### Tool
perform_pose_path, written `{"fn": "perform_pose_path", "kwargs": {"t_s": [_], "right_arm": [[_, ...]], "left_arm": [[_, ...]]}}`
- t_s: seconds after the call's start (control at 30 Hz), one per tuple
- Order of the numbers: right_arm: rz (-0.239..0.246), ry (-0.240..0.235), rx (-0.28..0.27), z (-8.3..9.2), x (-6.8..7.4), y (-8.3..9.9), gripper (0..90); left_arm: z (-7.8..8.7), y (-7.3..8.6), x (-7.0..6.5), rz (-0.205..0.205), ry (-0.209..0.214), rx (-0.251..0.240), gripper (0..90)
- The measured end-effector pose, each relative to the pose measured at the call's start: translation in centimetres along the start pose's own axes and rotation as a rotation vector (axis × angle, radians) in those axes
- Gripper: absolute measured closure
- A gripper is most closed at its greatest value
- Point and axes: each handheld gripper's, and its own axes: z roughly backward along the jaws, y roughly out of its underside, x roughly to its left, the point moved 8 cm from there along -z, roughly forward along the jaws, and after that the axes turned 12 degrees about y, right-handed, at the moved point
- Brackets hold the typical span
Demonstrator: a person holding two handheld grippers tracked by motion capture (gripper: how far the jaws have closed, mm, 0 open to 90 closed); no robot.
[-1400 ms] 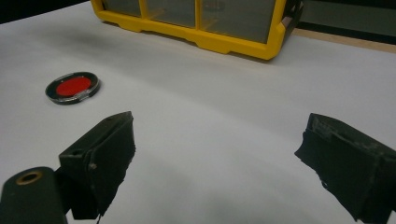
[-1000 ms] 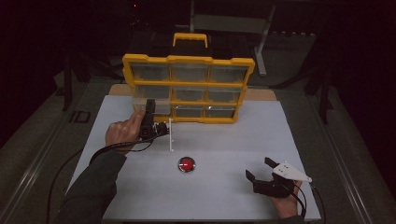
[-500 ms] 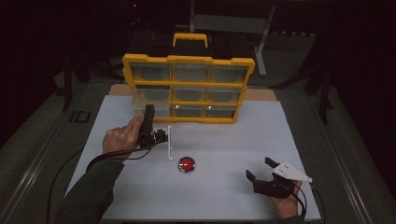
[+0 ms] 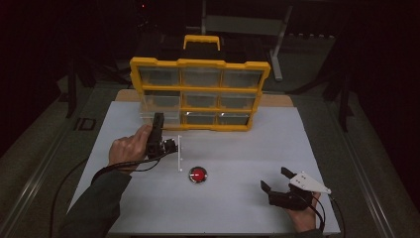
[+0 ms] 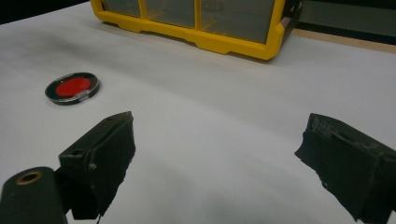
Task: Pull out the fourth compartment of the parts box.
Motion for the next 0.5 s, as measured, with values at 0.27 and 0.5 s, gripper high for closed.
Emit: {"fn": "perform_pose_path", "kwargs": {"t_s": [0.27,0.5], "right_arm": [[-0.002,0.000,-0.001,0.0,0.0,0.0,9.5],[-0.002,0.001,-0.001,0.0,0.0,0.0,9.5]], "left_arm": [[0.1,0.2,-0.5,0.098,0.063,-0.057,38.4],[0.2,0.4,-1.1,0.196,0.178,-0.072,12.2]]}}
